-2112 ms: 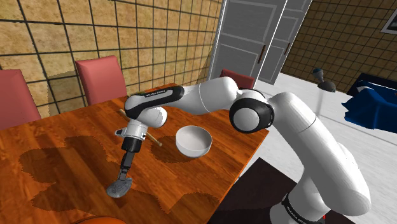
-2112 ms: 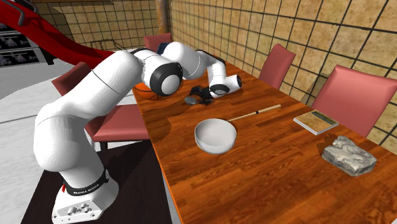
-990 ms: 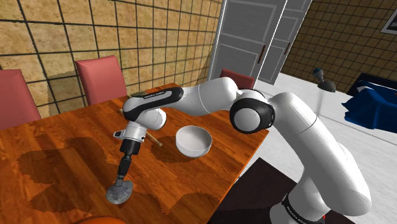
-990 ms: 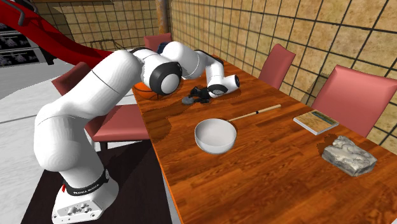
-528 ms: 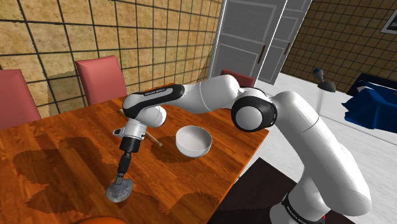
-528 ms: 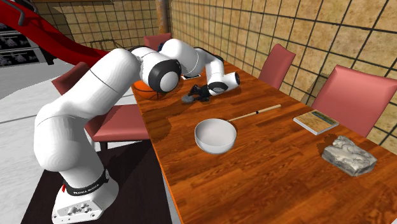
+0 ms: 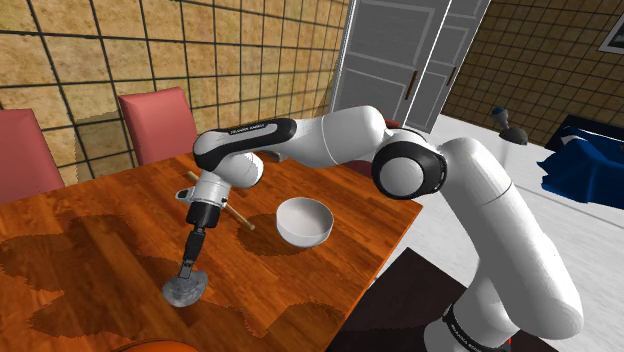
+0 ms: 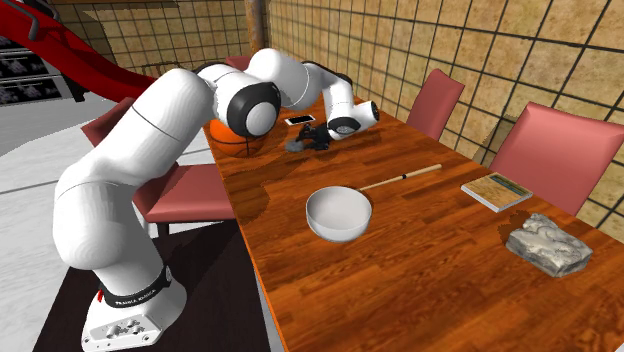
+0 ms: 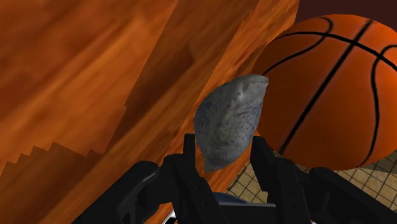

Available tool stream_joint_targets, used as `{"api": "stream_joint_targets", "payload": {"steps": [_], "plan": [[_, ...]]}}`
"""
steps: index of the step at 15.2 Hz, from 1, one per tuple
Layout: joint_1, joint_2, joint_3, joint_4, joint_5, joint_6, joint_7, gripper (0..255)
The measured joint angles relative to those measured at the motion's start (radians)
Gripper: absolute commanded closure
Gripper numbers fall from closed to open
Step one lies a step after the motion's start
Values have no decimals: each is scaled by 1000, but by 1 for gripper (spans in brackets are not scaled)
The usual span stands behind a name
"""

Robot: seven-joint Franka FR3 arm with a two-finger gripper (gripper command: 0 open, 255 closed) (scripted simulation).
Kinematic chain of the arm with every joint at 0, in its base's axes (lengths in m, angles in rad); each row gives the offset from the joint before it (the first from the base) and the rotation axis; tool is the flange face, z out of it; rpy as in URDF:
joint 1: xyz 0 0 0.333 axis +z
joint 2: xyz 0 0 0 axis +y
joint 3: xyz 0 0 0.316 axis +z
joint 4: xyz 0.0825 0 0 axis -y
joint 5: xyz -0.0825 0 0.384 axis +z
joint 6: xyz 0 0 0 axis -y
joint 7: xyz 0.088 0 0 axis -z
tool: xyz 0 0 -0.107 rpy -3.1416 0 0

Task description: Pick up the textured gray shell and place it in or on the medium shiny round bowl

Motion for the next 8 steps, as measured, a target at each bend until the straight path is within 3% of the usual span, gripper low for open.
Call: {"api": "stream_joint_targets", "payload": {"steps": [8], "plan": [[-5,-63,3,-2,0,-41,45,255]]}}
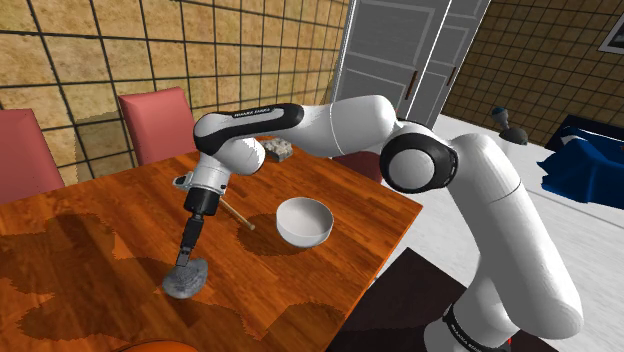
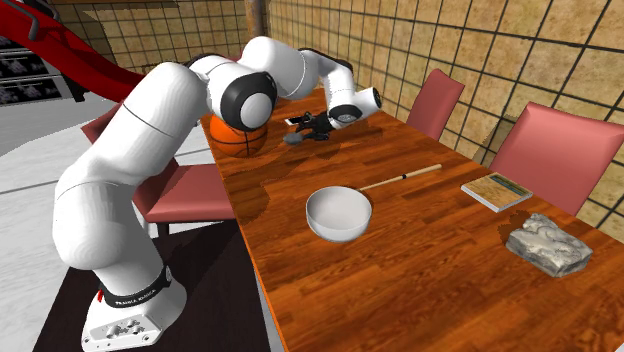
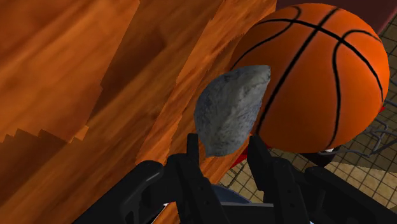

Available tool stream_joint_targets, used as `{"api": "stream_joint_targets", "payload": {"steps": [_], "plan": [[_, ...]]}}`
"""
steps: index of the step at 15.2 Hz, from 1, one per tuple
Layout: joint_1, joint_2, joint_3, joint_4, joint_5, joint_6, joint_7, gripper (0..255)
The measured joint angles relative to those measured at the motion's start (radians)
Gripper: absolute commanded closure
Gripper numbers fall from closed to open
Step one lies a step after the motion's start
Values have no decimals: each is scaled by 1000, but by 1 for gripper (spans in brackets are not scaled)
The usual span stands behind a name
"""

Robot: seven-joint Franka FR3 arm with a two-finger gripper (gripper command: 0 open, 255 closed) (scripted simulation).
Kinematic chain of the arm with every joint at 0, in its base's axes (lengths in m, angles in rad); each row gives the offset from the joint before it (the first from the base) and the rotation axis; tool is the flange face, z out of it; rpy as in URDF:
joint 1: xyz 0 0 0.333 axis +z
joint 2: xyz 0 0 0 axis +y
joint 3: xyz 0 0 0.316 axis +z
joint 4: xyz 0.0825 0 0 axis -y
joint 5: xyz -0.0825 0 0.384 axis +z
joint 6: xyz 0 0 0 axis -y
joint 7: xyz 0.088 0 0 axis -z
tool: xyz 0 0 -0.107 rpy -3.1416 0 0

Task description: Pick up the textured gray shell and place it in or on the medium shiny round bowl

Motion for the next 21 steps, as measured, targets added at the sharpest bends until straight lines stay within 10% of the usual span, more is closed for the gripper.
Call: {"api": "stream_joint_targets", "payload": {"steps": [10,21], "plan": [[-15,-68,1,-4,0,-52,41,255],[-173,-219,-65,-210,-39,-161,-130,255]]}}
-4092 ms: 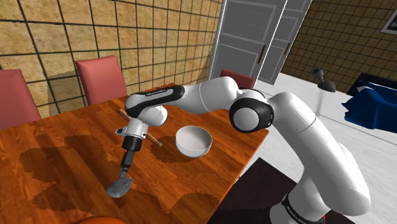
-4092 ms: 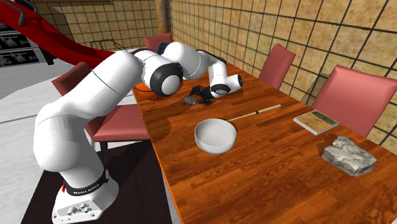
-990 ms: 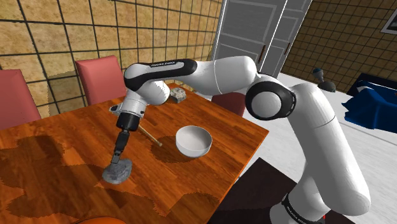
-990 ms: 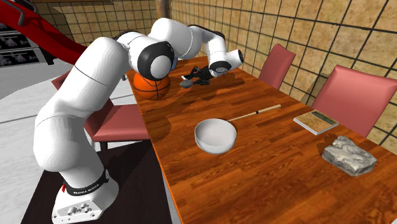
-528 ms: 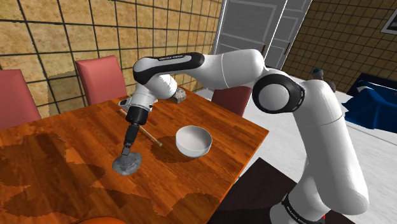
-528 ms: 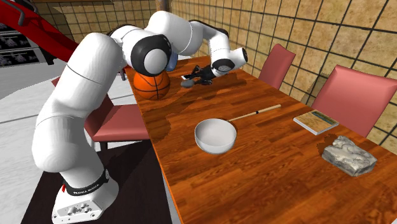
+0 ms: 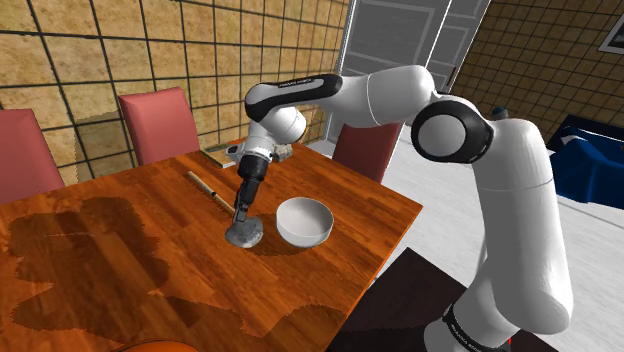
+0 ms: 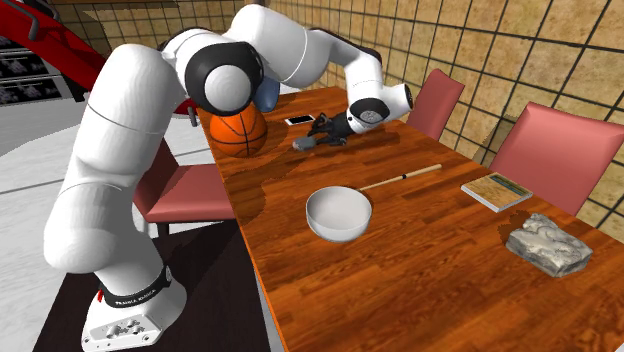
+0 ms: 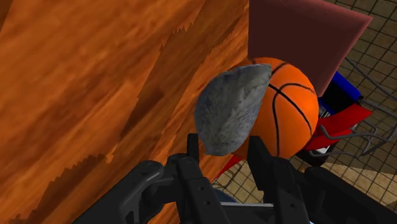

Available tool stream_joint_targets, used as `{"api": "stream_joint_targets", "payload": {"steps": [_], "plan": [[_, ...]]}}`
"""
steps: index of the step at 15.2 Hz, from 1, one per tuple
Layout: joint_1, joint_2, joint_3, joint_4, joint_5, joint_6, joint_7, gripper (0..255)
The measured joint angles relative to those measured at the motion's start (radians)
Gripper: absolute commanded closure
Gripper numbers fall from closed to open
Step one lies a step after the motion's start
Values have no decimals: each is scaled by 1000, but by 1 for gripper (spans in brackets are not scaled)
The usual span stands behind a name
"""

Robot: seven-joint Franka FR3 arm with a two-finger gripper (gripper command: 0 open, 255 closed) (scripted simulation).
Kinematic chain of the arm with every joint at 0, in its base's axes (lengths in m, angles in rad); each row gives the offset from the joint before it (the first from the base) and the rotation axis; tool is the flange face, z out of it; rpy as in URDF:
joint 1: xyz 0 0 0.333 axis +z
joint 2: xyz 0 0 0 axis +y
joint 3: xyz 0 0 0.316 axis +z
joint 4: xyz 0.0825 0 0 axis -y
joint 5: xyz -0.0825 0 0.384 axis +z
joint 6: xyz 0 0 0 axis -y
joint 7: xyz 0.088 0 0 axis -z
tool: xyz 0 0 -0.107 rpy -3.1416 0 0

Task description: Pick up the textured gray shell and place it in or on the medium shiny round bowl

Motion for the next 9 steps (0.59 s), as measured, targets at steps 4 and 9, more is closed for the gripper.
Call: {"api": "stream_joint_targets", "payload": {"steps": [4,9], "plan": [[-57,-28,-29,-30,-28,-55,-57,255],[-129,-41,-68,-33,-69,-130,-127,255]]}}
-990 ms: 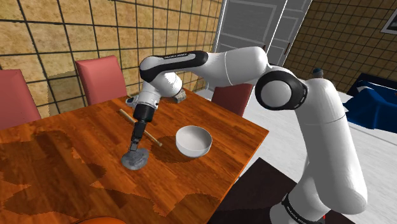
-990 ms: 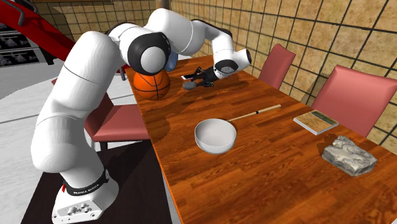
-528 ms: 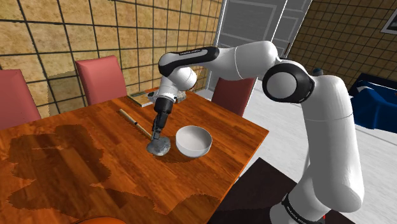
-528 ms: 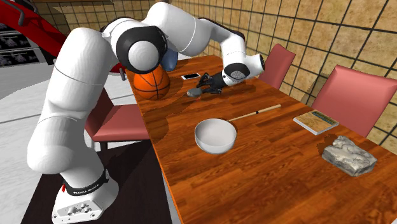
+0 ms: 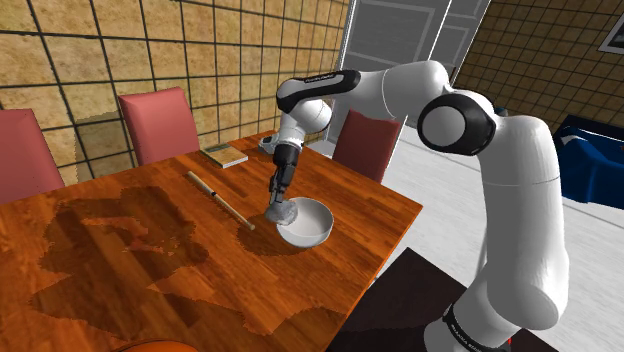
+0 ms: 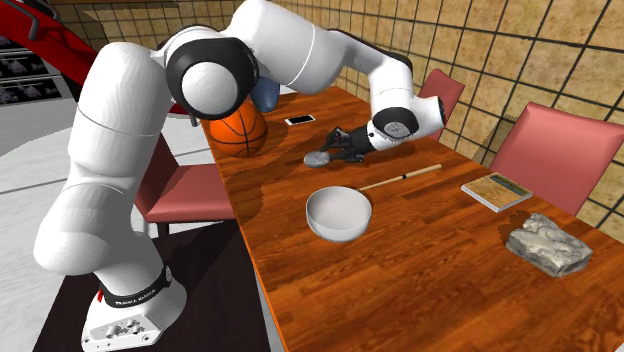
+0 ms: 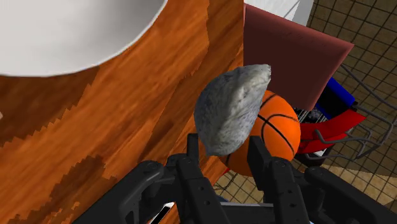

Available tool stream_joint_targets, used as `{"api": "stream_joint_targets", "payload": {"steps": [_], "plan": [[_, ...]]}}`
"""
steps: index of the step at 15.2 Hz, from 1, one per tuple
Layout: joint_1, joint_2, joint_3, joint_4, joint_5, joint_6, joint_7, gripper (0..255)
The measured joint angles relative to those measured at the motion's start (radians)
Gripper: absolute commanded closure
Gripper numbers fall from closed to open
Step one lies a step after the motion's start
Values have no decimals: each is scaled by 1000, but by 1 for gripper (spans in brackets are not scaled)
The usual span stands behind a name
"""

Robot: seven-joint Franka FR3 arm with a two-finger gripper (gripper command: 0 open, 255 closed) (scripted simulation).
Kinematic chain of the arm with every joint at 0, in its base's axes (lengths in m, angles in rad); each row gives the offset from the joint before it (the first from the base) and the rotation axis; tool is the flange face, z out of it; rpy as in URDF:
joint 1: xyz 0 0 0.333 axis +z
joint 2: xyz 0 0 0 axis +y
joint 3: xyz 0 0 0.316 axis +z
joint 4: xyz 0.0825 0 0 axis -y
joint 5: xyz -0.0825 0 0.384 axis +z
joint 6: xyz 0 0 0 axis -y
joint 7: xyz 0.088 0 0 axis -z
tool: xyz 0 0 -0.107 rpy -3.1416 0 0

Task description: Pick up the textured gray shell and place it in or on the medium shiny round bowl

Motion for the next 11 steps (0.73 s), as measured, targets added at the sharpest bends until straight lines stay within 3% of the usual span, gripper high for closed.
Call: {"api": "stream_joint_targets", "payload": {"steps": [8,11], "plan": [[-115,33,-58,79,-73,-133,-101,255],[-129,50,-67,78,-87,-132,-130,255]]}}
